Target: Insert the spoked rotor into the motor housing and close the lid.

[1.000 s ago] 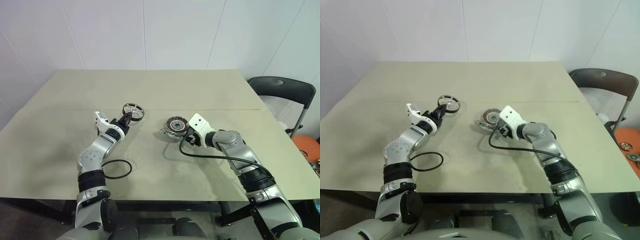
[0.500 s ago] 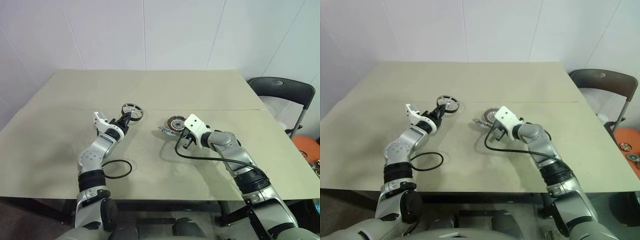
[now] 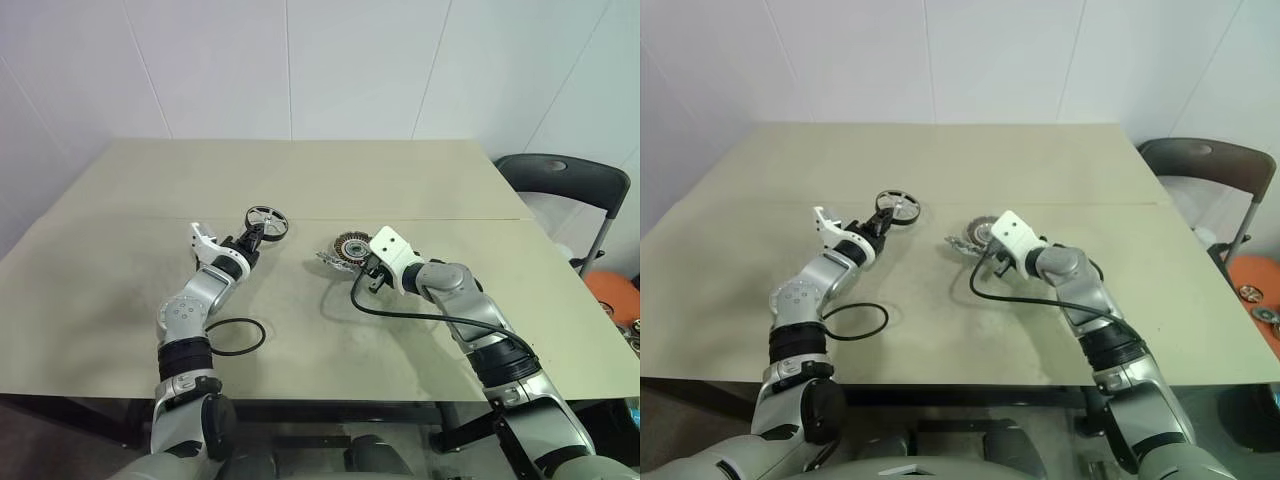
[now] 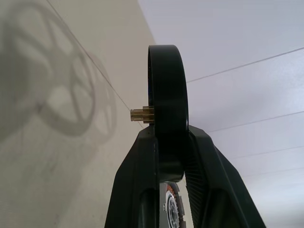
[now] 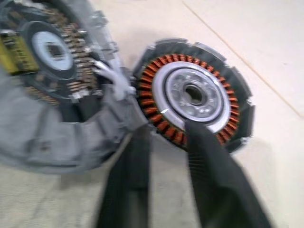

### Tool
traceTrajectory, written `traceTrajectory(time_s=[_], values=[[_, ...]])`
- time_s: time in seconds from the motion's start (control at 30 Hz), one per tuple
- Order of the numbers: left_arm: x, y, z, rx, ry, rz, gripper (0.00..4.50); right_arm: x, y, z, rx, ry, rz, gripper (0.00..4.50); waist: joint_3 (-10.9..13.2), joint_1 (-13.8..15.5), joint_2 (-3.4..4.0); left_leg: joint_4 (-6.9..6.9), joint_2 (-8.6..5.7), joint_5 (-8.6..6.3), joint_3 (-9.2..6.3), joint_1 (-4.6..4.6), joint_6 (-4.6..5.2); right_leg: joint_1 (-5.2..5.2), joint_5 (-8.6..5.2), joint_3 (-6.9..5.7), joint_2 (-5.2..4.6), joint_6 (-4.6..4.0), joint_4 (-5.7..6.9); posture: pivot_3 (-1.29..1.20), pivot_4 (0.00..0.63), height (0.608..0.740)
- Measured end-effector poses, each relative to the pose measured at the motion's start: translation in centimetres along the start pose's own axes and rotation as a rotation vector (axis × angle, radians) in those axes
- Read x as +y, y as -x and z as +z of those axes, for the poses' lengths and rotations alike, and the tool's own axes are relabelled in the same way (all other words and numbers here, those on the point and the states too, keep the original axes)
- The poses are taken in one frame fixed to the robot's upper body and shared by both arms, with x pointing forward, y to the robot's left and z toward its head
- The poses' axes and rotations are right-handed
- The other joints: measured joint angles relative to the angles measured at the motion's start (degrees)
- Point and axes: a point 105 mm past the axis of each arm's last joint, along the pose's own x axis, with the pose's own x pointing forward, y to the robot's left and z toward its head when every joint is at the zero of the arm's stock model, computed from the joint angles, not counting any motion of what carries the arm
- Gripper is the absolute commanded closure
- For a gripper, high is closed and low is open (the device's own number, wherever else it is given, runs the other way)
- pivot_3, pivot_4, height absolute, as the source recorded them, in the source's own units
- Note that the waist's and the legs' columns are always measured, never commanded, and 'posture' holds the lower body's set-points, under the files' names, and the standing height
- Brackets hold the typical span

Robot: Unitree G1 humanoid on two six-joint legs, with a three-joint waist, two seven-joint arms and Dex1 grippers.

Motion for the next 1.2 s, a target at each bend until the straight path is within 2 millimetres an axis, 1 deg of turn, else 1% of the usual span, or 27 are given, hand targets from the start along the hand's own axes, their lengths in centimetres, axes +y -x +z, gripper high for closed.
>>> traceTrajectory(time_s=[0.2, 0.37, 0.6, 0.7, 0.77, 0.97, 1.1, 1.13, 1.17, 1.2], values=[[0.0, 0.0, -0.1, 0.002, 0.001, 0.0, 4.08, -0.1, 0.2, -0.4, 0.035, 0.049, 0.013, 2.69, 0.0, 0.0, -0.01, -0.02, 0.0, 0.0, 0.0, -0.01, 0.0, -0.02, 0.0, 0.0, -0.01, 0.0, 0.0, 0.0, 0.0, 0.74], [0.0, 0.0, -0.1, 0.002, 0.001, -0.001, 4.08, -0.5, 0.3, -0.1, 0.074, 0.134, 0.024, 2.69, 0.0, 0.1, -0.02, -0.03, 0.0, 0.0, 0.0, -0.02, 0.0, -0.03, -0.01, 0.0, -0.01, 0.02, -0.01, 0.0, 0.0, 0.74], [-0.1, -0.1, -0.2, -0.001, 0.002, -0.003, 4.08, -0.9, 0.3, 1.9, 0.051, 0.19, 0.054, 2.69, 0.1, 0.1, -0.04, -0.1, 0.0, 0.0, 0.0, -0.04, 0.0, -0.06, 0.01, 0.0, -0.01, -0.01, -0.03, 0.0, 0.0, 0.74], [-0.1, -0.1, -0.2, -0.003, 0.001, -0.003, 4.08, -1.0, 0.3, 2.2, 0.05, 0.213, 0.055, 2.69, 0.1, 0.1, -0.04, -0.1, 0.0, 0.0, 0.0, -0.04, 0.0, -0.06, 0.01, 0.0, -0.01, -0.01, -0.03, 0.0, 0.0, 0.74], [-0.1, -0.1, -0.2, -0.004, 0.001, -0.003, 4.08, -0.8, 0.1, 2.0, 0.063, 0.229, 0.063, 2.69, 0.1, 0.1, -0.04, -0.1, 0.0, 0.0, 0.0, -0.04, 0.0, -0.06, 0.01, -0.01, -0.01, -0.01, -0.03, 0.0, 0.0, 0.74], [-0.1, -0.2, -0.2, -0.007, 0.002, -0.004, 4.08, 0.3, -0.6, 0.4, 0.134, 0.297, 0.115, 2.69, 0.1, 0.1, -0.04, -0.1, 0.0, 0.0, 0.0, -0.04, 0.0, -0.06, 0.01, 0.0, -0.01, -0.01, -0.03, 0.0, 0.0, 0.74], [-0.1, -0.2, -0.3, -0.007, 0.004, -0.005, 4.08, 0.3, -0.7, 0.2, 0.138, 0.32, 0.111, 2.69, 0.1, 0.1, -0.04, -0.09, 0.0, 0.0, 0.0, -0.03, 0.0, -0.05, 0.02, -0.01, -0.02, -0.01, -0.03, 0.0, 0.0, 0.74], [-0.1, -0.2, -0.3, -0.006, 0.004, -0.005, 4.08, 0.2, -0.7, 0.1, 0.138, 0.322, 0.107, 3.07, 0.1, 0.1, -0.04, -0.08, 0.0, 0.0, 0.0, -0.03, 0.0, -0.04, 0.02, -0.01, -0.02, -0.01, -0.03, 0.0, 0.0, 0.74], [-0.1, -0.2, -0.3, -0.006, 0.005, -0.005, 4.08, 0.2, -0.7, 0.1, 0.138, 0.325, 0.104, 3.27, 0.1, 0.1, -0.04, -0.07, 0.0, 0.0, 0.0, -0.03, 0.0, -0.04, 0.02, -0.01, -0.02, -0.01, -0.03, 0.0, 0.0, 0.74], [-0.1, -0.2, -0.3, -0.006, 0.006, -0.005, 4.08, 0.1, -0.7, 0.1, 0.136, 0.328, 0.101, 3.59, 0.1, 0.1, -0.05, -0.07, 0.0, 0.0, 0.0, -0.03, 0.0, -0.04, 0.02, -0.01, -0.02, -0.01, -0.02, 0.0, 0.0, 0.74]])
